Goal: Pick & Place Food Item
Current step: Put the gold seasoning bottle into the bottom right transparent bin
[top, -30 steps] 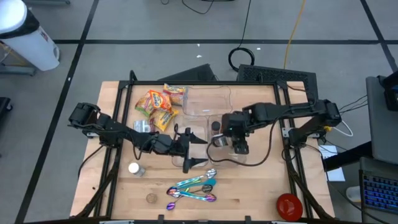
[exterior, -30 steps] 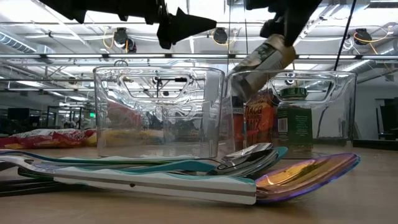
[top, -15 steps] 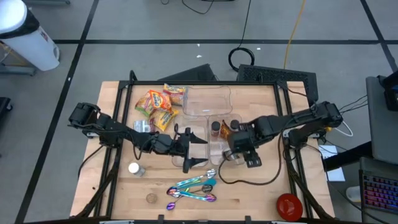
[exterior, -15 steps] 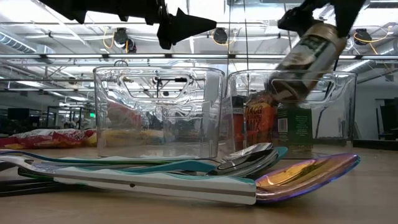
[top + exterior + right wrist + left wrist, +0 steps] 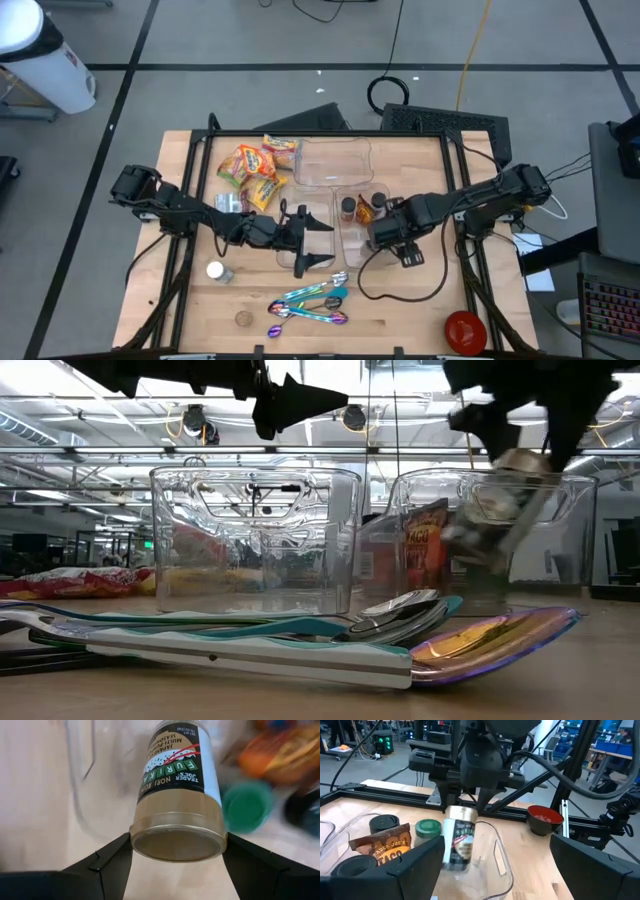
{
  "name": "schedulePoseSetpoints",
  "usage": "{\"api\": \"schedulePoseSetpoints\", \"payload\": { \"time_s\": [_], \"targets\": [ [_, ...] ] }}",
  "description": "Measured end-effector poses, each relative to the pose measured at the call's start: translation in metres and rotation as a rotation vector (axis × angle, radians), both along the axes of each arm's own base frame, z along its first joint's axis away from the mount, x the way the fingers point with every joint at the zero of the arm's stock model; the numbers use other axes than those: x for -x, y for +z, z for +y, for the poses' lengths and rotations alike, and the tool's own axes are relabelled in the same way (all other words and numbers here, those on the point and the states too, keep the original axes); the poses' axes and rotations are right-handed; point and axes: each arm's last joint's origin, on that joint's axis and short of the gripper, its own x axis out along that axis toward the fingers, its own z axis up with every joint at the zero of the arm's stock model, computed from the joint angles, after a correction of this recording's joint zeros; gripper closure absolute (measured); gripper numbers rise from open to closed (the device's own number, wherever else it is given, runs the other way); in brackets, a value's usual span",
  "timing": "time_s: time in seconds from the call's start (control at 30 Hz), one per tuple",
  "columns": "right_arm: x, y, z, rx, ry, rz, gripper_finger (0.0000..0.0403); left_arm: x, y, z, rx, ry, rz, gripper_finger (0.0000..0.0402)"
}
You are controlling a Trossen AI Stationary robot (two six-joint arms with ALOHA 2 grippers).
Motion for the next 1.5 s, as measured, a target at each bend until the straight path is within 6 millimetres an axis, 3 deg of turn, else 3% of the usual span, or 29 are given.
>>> {"api": "schedulePoseSetpoints", "payload": {
  "time_s": [0.27,0.73,0.9,1.3,1.5],
  "targets": [
    [-0.023,-0.003,-0.001,0.06,0.124,-0.165,0.0138,0.0,0.0,0.0,-0.009,-0.001,0.0,0.0036],
    [-0.055,-0.059,-0.016,0.173,0.175,0.029,0.0138,0.0,0.0,0.0,-0.004,-0.001,0.002,0.0036],
    [-0.057,-0.059,-0.016,0.177,0.183,-0.001,0.0138,0.0,0.0,0.0,-0.004,-0.001,0.002,0.0036],
    [-0.056,-0.025,-0.015,0.137,0.113,-0.247,0.012,0.0,0.0,0.0,-0.002,-0.001,0.002,0.0036],
    [-0.065,-0.019,-0.012,0.071,0.123,-0.359,0.0127,0.0,0.0,0.0,-0.002,-0.001,0.001,0.0036]
  ]
}}
